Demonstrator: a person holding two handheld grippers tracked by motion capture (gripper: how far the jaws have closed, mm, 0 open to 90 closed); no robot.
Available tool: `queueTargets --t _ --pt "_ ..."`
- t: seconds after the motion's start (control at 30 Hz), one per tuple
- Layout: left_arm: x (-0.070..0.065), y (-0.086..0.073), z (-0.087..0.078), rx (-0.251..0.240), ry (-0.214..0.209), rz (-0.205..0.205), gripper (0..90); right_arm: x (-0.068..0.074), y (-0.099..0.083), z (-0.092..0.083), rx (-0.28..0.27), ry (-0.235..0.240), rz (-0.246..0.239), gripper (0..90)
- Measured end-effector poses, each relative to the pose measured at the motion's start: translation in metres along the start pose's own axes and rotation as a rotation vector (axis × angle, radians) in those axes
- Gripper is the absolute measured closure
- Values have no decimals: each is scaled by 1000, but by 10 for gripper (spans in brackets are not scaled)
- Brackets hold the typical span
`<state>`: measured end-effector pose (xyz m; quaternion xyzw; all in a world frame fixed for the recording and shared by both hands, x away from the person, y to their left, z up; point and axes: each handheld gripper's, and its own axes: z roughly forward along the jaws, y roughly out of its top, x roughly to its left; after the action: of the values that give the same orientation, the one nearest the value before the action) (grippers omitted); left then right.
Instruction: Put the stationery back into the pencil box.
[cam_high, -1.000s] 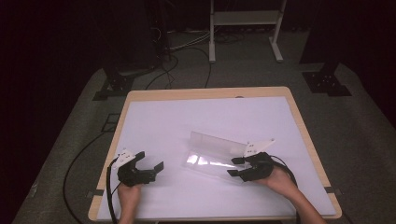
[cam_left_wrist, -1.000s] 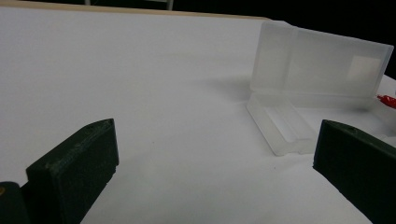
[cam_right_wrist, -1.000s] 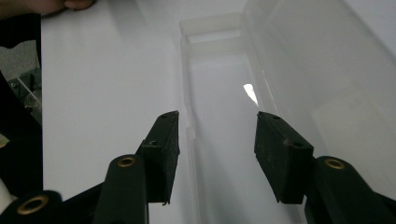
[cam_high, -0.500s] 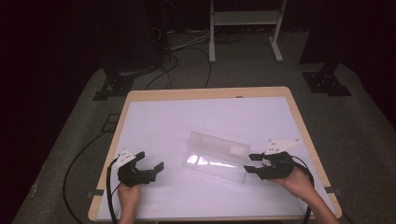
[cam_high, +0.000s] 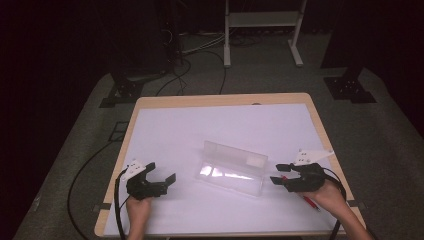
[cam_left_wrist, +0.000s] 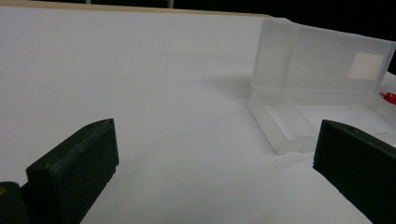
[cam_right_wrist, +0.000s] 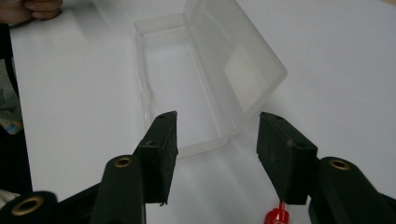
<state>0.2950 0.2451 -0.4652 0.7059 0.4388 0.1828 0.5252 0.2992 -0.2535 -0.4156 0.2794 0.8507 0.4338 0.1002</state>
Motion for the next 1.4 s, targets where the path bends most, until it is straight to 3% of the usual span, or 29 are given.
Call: queueTargets --t 0.5,0.83,1.4 --pt "0 0 0 2 3 0 0 -13 -13 -17 -12 -47 45 464" --pt "0 0 0 4 5 2 0 -21 -32 -21 8 -72 82 462" --pt "-1 0 0 4 6 4 0 -21 -58 -20 39 -93 125 474"
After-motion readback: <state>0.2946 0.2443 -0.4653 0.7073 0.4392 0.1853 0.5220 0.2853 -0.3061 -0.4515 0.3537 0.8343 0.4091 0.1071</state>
